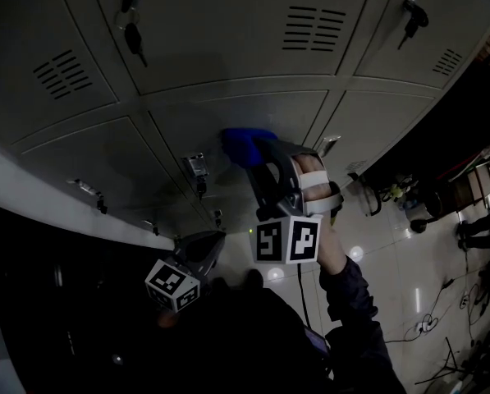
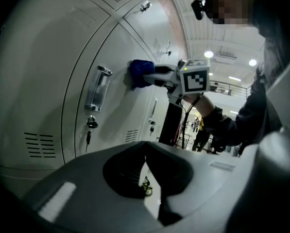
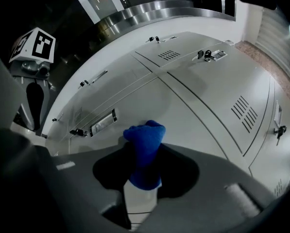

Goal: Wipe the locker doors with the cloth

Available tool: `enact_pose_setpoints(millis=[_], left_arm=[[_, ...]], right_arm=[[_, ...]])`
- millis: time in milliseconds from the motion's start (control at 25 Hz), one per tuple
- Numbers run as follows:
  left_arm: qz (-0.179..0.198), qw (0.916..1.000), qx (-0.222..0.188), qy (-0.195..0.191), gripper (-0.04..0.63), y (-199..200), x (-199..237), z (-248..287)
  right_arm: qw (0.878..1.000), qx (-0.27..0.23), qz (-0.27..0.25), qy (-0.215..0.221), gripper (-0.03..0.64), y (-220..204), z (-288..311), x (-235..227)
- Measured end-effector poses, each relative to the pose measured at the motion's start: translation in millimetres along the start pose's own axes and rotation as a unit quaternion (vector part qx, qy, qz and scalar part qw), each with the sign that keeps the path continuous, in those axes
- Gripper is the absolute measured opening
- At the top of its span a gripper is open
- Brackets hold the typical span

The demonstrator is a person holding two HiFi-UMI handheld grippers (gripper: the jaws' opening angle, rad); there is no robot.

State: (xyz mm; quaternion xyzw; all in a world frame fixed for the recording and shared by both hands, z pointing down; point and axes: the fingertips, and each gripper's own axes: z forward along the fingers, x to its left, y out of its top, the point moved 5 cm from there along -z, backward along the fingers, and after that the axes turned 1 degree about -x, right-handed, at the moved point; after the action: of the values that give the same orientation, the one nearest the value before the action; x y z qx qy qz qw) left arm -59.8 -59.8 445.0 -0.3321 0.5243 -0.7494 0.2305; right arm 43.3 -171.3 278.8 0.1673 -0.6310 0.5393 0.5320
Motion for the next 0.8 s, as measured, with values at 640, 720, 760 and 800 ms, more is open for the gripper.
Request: enact_pose_setpoints(millis=[640,720,760,800], left_arm=[[-0.008,0.9997,0.014,0.02,-0.02,-14.4,-6.9,-0.1],[-0.004,0.9995,0.023,0.02,-0.02,-17.9,-7.3,-0.2],[-0.006,0.9995,0.022,0.022,-0.02,-17.9,-7.8,-0.2],[-0.01,0.9995,0.017,0.024,-0.02,-17.1,-8.7,-0.2]], right_arm=[[0.996,0.023,0.02,0.09,0.127,-53.5,20.9,90.7],[0.995,0.027,0.015,0.099,0.127,-60.9,24.3,104.8],[0.994,0.029,0.012,0.104,0.127,-65.3,26.4,112.7],[0.993,0.031,0.008,0.11,0.127,-70.0,28.3,121.0]])
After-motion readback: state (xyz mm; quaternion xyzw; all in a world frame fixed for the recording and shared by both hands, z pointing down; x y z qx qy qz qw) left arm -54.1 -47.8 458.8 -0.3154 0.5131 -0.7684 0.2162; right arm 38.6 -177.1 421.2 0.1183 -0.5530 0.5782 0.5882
